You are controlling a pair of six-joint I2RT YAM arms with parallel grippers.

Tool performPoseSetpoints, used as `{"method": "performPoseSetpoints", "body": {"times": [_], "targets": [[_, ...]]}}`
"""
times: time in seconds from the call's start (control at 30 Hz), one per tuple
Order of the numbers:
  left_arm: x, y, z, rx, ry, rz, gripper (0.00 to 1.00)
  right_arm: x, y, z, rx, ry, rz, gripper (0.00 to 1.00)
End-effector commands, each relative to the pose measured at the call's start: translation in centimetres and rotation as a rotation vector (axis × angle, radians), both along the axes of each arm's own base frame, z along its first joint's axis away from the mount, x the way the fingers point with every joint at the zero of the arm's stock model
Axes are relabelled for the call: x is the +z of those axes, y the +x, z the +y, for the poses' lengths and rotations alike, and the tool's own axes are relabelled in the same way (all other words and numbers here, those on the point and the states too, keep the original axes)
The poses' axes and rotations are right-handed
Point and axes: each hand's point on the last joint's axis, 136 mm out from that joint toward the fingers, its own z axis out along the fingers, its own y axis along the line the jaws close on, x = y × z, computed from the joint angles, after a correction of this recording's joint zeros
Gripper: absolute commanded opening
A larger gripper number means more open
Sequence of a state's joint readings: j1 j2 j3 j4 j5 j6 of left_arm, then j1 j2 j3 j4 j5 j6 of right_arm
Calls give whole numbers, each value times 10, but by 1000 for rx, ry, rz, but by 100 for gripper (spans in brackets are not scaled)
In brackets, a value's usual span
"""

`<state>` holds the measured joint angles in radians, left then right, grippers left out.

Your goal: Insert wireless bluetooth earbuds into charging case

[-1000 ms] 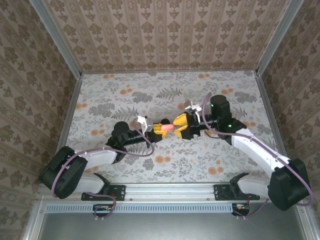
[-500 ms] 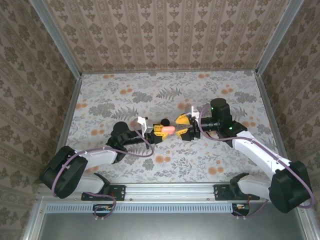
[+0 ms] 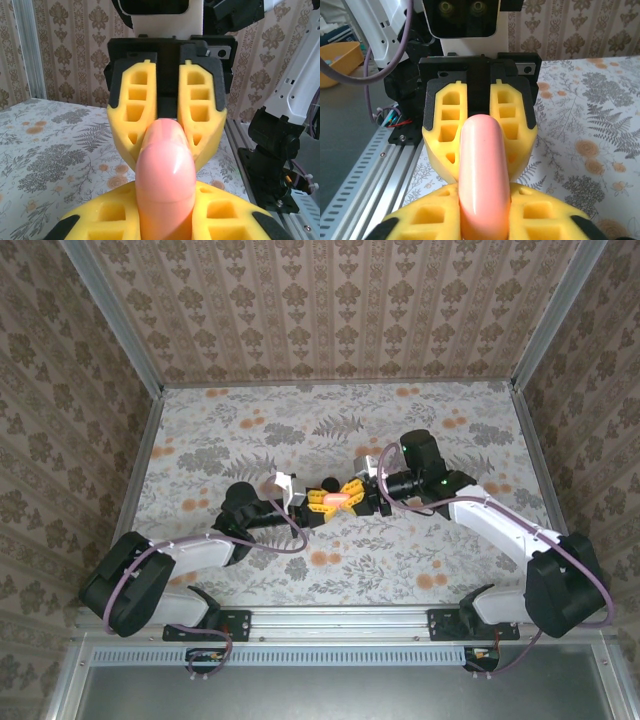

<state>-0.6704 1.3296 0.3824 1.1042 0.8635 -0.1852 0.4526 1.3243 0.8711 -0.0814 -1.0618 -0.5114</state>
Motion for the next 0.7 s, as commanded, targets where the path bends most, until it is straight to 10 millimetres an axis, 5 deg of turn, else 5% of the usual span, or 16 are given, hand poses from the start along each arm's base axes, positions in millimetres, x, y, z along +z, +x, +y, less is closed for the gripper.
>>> {"method": "performPoseSetpoints", "body": {"times": [0.0,0.17,0.43,0.67], "targets": [[13,3,-1,2,-31,-28,22,8,-10,2,54,13,-12,15],[10,6,0,29,-16,-39,42,6,-9,-6,23,-12,-3,13],[-7,38,18,286,93,-23,78,-7,8,-38,-154,-91,139,15],[-28,71,50,571,202,37,91,-44,24,-50,-315,-173,322,15]]}}
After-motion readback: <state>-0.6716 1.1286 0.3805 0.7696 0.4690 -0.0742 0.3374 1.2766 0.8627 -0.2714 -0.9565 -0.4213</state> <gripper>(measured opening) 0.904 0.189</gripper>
